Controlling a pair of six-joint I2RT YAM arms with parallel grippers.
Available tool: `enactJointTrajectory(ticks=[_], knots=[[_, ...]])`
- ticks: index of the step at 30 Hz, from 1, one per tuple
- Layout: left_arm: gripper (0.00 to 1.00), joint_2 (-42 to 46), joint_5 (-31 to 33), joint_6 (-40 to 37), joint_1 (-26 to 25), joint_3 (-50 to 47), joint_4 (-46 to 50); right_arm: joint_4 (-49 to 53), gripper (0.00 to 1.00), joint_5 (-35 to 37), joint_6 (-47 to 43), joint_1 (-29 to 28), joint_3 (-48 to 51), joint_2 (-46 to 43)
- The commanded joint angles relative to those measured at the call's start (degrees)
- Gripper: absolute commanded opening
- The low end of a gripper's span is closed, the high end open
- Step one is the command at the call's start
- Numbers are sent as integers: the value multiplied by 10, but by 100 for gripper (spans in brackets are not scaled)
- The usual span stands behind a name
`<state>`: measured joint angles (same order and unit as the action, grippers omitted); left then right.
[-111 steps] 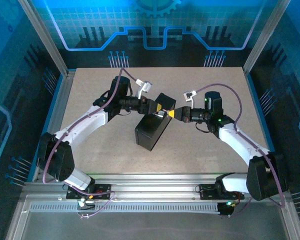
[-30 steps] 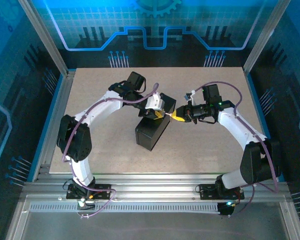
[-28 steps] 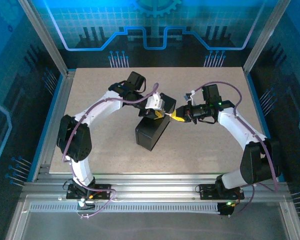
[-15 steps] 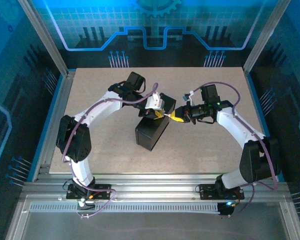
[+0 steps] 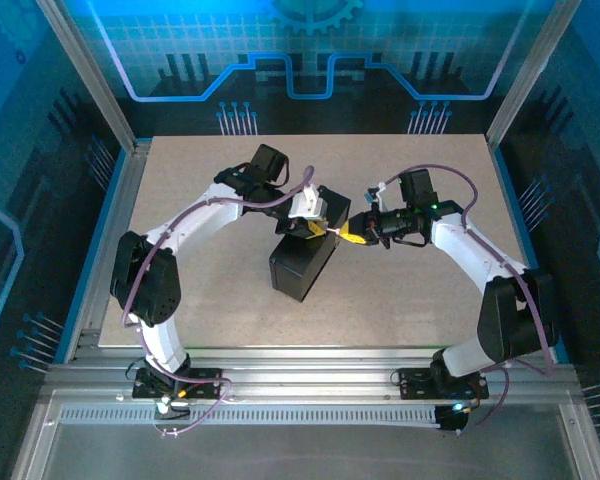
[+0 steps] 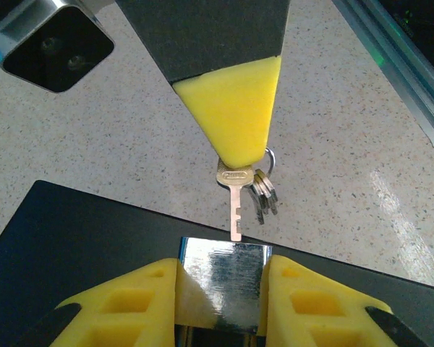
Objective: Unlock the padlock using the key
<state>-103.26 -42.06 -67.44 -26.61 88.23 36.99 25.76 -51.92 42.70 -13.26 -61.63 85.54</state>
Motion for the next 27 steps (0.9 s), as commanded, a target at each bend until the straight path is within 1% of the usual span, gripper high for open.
enactJointTrajectory(ticks=[1, 6, 16, 22, 27], knots=[[13, 29, -44, -4, -2, 3, -13, -23, 0, -14, 10, -17, -17, 9], [13, 26, -42, -4, -2, 8, -12, -29, 0, -19, 16, -23, -22, 8], [12, 15, -4, 10, -4, 7, -31, -66, 0, -25, 49, -17, 4, -5], [13, 20, -3, 23, -4, -2, -54, -78, 0, -28, 57, -16, 9, -2], [13, 19, 1, 25, -3, -2, -54, -76, 0, -28, 56, -6, 22, -11]])
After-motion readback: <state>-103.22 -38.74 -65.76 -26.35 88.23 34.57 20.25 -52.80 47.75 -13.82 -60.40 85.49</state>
